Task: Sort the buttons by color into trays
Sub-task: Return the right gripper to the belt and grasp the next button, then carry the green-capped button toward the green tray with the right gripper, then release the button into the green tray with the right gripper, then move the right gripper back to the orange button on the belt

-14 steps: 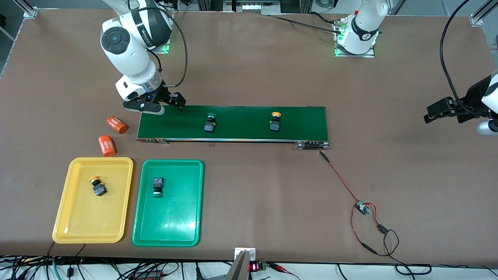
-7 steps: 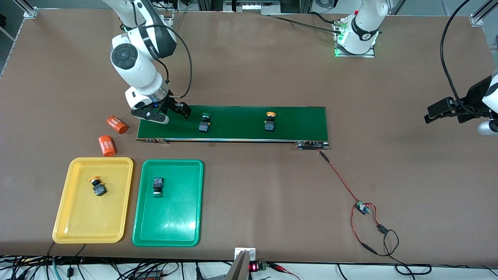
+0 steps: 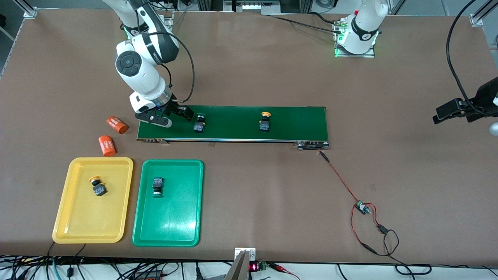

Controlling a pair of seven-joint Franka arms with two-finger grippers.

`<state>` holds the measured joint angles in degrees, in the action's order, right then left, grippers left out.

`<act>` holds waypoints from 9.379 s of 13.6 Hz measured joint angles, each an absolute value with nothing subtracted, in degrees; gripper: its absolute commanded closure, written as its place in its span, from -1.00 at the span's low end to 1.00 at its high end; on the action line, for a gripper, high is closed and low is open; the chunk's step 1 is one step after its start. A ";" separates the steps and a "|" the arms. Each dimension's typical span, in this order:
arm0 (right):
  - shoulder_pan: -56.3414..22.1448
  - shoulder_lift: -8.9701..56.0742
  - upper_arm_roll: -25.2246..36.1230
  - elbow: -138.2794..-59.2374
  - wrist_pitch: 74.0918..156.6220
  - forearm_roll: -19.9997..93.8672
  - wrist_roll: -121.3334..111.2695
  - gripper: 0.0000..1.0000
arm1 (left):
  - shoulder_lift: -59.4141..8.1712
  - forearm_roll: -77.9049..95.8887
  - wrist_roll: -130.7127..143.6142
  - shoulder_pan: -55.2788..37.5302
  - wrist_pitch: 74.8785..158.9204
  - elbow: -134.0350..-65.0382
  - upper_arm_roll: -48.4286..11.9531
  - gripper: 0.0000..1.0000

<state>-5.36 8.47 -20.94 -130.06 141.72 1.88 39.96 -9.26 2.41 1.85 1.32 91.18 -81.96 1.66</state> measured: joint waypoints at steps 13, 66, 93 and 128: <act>-6.33 10.24 -20.68 -129.84 141.07 -6.80 37.74 -1.00 | -9.18 2.42 1.85 -0.57 88.85 -81.91 3.43 -1.00; -1.93 38.48 -15.09 -81.55 128.27 -3.81 6.75 0.92 | -7.45 4.16 1.85 -0.78 87.95 -82.00 2.79 -1.00; -3.98 25.28 -11.19 -89.88 108.58 -2.42 9.19 -1.00 | -7.48 4.16 1.72 -0.78 91.98 -83.54 2.79 -1.00; -6.08 11.23 -14.98 -129.09 137.85 -2.38 24.63 -1.00 | -8.22 4.16 1.72 1.04 92.33 -83.99 3.00 -1.00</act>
<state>-6.08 11.23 -14.98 -129.09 137.85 -2.38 24.63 -8.22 4.16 1.72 1.04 92.33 -83.99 3.00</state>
